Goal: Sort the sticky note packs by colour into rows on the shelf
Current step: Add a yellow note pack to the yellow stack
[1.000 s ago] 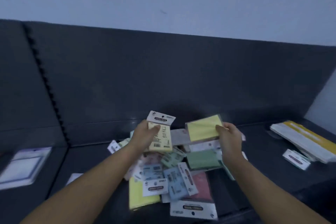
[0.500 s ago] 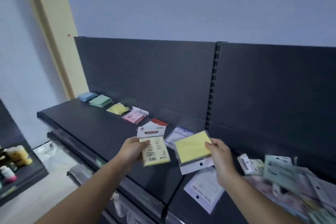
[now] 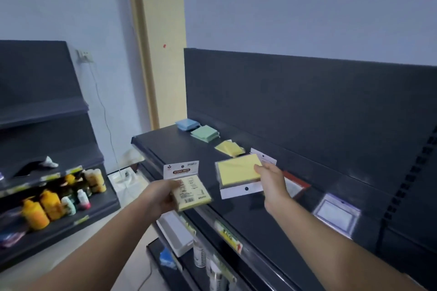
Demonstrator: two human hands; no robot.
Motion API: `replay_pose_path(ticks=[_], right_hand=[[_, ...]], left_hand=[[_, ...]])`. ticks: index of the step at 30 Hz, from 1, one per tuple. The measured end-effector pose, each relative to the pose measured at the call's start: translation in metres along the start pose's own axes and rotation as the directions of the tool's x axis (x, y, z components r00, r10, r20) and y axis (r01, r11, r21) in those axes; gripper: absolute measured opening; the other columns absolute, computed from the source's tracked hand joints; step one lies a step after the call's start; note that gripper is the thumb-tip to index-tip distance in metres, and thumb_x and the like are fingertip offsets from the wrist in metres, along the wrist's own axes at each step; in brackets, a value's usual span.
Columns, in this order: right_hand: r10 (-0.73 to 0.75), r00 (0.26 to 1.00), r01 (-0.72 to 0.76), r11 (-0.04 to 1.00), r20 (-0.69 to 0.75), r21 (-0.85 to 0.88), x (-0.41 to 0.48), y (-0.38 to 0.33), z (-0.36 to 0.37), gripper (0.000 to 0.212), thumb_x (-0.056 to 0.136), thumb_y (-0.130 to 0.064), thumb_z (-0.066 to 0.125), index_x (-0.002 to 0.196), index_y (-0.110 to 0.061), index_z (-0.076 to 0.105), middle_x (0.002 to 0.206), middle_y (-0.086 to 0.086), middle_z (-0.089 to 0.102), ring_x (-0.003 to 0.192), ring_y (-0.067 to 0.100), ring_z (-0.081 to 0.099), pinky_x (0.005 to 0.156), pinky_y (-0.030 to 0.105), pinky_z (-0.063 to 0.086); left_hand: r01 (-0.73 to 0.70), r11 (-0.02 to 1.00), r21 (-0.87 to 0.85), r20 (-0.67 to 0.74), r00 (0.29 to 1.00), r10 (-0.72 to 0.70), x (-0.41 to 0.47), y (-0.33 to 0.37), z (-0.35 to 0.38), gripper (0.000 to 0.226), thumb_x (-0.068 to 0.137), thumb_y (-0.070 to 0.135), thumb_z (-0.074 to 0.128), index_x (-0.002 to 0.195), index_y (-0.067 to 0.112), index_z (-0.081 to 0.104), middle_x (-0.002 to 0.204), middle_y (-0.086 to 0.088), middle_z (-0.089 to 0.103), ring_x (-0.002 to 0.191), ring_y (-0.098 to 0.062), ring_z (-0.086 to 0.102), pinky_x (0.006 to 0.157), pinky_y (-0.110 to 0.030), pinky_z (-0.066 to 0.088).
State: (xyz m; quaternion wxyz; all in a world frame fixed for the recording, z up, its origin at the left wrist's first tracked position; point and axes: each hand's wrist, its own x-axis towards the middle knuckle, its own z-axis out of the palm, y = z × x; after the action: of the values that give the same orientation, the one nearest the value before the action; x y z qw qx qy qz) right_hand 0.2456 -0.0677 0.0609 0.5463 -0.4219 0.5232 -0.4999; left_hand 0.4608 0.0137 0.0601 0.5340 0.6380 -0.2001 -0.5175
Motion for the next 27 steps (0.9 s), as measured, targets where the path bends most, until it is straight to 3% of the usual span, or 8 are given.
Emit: replay_pose_path(ticks=[5, 8, 12, 18, 21, 24, 27], right_hand=[[0.068, 0.997, -0.068, 0.998, -0.039, 0.019, 0.025, 0.026, 0.049, 0.027, 0.092, -0.013, 0.053, 0.120, -0.012, 0.052, 0.112, 0.007, 0.056, 0.100, 0.024, 0.051, 0.082, 0.032, 0.037], [0.081, 0.995, -0.082, 0.997, -0.054, -0.007, 0.049, 0.029, 0.060, 0.027, 0.092, -0.015, 0.053, 0.119, -0.014, 0.052, 0.110, 0.004, 0.056, 0.103, 0.024, 0.050, 0.086, 0.032, 0.036], [0.077, 0.995, -0.078, 0.997, -0.070, -0.005, 0.101, 0.021, 0.064, 0.026, 0.091, -0.015, 0.056, 0.116, -0.015, 0.054, 0.111, 0.003, 0.057, 0.109, 0.024, 0.051, 0.098, 0.036, 0.039], [0.157, 0.982, -0.147, 0.984, 0.100, -0.101, 0.167, 0.022, 0.082, 0.023, 0.085, -0.019, 0.067, 0.106, -0.014, 0.061, 0.109, 0.007, 0.064, 0.106, 0.025, 0.059, 0.097, 0.044, 0.047], [0.147, 0.978, -0.119, 0.976, 0.151, -0.181, 0.195, 0.021, 0.095, 0.026, 0.083, -0.022, 0.068, 0.108, -0.017, 0.061, 0.113, 0.003, 0.064, 0.109, 0.022, 0.057, 0.100, 0.041, 0.042], [0.135, 0.985, -0.107, 0.969, 0.112, -0.223, 0.218, 0.024, 0.103, 0.029, 0.085, -0.019, 0.066, 0.112, -0.011, 0.059, 0.103, 0.002, 0.066, 0.099, 0.020, 0.061, 0.088, 0.036, 0.048], [0.038, 0.999, -0.041, 0.946, -0.015, -0.322, 0.236, 0.026, 0.104, 0.017, 0.086, -0.019, 0.065, 0.100, -0.011, 0.057, 0.096, 0.005, 0.065, 0.081, 0.017, 0.061, 0.063, 0.027, 0.046]], left_hand=[[0.054, 0.998, -0.016, 0.029, 0.998, -0.054, 0.047, 0.017, -0.023, 0.009, 0.093, 0.001, 0.045, 0.090, 0.004, 0.053, 0.077, -0.012, 0.062, 0.056, -0.021, 0.064, 0.035, -0.024, 0.047], [0.086, 0.996, -0.036, 0.066, 0.994, -0.084, 0.079, 0.026, -0.019, 0.014, 0.093, 0.001, 0.042, 0.105, 0.001, 0.051, 0.082, -0.015, 0.062, 0.071, -0.026, 0.061, 0.039, -0.030, 0.052], [0.103, 0.994, -0.040, 0.096, 0.990, -0.098, 0.127, 0.039, 0.000, 0.019, 0.092, 0.000, 0.038, 0.107, -0.001, 0.049, 0.082, -0.017, 0.060, 0.072, -0.027, 0.059, 0.045, -0.035, 0.053], [0.114, 0.993, -0.020, 0.163, 0.981, -0.109, 0.191, 0.068, 0.043, 0.017, 0.093, -0.003, 0.035, 0.094, -0.001, 0.052, 0.083, -0.017, 0.061, 0.073, -0.029, 0.059, 0.062, -0.041, 0.049], [0.079, 0.997, -0.018, 0.192, 0.979, -0.074, 0.224, 0.084, 0.057, 0.018, 0.094, -0.002, 0.037, 0.091, 0.001, 0.055, 0.086, -0.015, 0.061, 0.074, -0.027, 0.060, 0.057, -0.039, 0.054], [0.099, 0.994, -0.037, 0.204, 0.975, -0.090, 0.255, 0.091, 0.070, 0.018, 0.093, -0.003, 0.037, 0.091, 0.000, 0.055, 0.084, -0.014, 0.059, 0.071, -0.026, 0.059, 0.042, -0.027, 0.053], [0.098, 0.995, -0.024, 0.274, 0.958, -0.088, 0.280, 0.095, 0.087, 0.021, 0.092, -0.003, 0.037, 0.096, 0.000, 0.058, 0.083, -0.013, 0.061, 0.070, -0.025, 0.060, 0.047, -0.028, 0.054]])
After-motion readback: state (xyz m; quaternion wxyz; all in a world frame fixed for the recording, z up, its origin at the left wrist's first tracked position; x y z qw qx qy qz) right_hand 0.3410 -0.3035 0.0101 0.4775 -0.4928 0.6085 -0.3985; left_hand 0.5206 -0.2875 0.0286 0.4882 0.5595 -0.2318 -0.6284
